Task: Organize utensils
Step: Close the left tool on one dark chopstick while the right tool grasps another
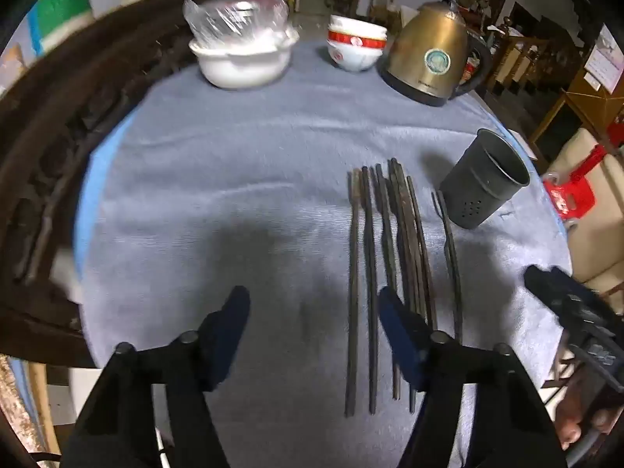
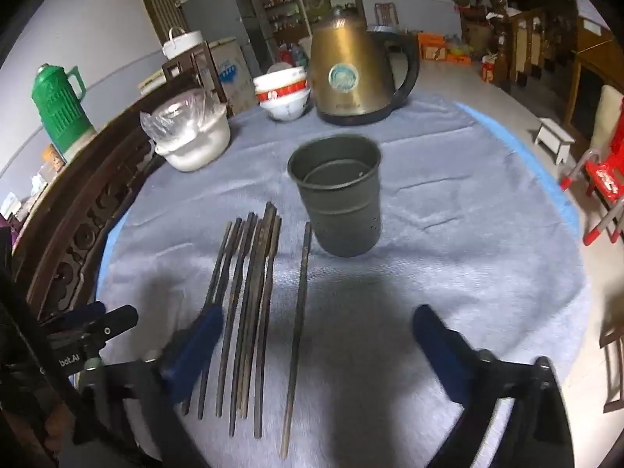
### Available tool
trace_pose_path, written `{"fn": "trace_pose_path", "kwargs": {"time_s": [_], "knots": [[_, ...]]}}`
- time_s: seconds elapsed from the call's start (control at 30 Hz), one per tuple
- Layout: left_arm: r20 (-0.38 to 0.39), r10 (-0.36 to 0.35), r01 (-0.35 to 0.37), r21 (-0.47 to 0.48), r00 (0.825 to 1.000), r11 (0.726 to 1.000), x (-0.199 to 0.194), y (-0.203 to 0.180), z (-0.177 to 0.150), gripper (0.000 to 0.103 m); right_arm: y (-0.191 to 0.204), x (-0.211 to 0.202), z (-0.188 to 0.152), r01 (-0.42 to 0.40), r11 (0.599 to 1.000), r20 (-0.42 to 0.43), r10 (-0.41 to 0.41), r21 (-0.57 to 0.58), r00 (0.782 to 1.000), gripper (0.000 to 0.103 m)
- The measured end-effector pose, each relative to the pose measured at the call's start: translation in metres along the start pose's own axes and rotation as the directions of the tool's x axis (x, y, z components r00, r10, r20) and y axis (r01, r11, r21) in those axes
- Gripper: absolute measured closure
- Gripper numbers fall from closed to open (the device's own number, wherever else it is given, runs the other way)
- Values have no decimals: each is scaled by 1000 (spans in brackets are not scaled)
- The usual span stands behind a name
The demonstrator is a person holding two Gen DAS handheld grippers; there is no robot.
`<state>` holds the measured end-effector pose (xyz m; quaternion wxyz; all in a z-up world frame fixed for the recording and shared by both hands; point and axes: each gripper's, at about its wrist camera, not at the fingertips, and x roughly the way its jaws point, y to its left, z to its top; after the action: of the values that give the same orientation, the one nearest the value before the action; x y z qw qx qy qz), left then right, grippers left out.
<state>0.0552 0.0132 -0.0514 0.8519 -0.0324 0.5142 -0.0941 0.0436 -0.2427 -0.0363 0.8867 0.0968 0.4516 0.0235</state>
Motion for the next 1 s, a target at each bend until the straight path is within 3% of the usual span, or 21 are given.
{"fn": "trace_pose_path", "kwargs": {"time_s": [0.1, 0.23, 0.3, 0.37, 0.57, 0.67, 0.73, 0.83, 1.0], "knots": [[-77, -36, 35, -16, 996, 999, 17, 3, 7, 45, 1, 35, 6, 4, 1000, -58, -4, 7, 998, 37], [-159, -23, 21, -19, 987, 1000, 42, 2, 16, 58, -9, 67, 9, -11, 999, -125, 17, 44, 992, 62], [-164, -47, 45, -15, 985, 999, 52, -2, 23, 58, -6, 77, 9, -5, 998, -135, 13, 58, 991, 63], [-208, -3, 3, 1, 978, 1000, 63, 1, 27, 58, -6, 83, 8, -7, 997, -143, 18, 74, 989, 63], [-291, 27, -20, 28, 956, 999, 89, 4, 34, 58, -6, 93, 5, 10, 997, -177, 5, 82, 984, 72], [-293, -5, 12, 24, 956, 1000, 97, 1, 37, 71, 4, 100, 11, -6, 997, -184, 20, 79, 983, 83], [-261, -32, 39, 22, 965, 999, 102, -2, 42, 82, 8, 102, 10, -8, 998, -203, 21, 65, 979, 92], [-244, -70, 73, 5, 967, 997, 105, 0, 45, 95, 5, 104, 8, -25, 998, -194, 37, 65, 980, 94], [-257, -97, 104, 14, 962, 994, 96, 18, 41, 97, -12, 89, -5, -32, 996, -255, 51, 78, 966, 95]]}}
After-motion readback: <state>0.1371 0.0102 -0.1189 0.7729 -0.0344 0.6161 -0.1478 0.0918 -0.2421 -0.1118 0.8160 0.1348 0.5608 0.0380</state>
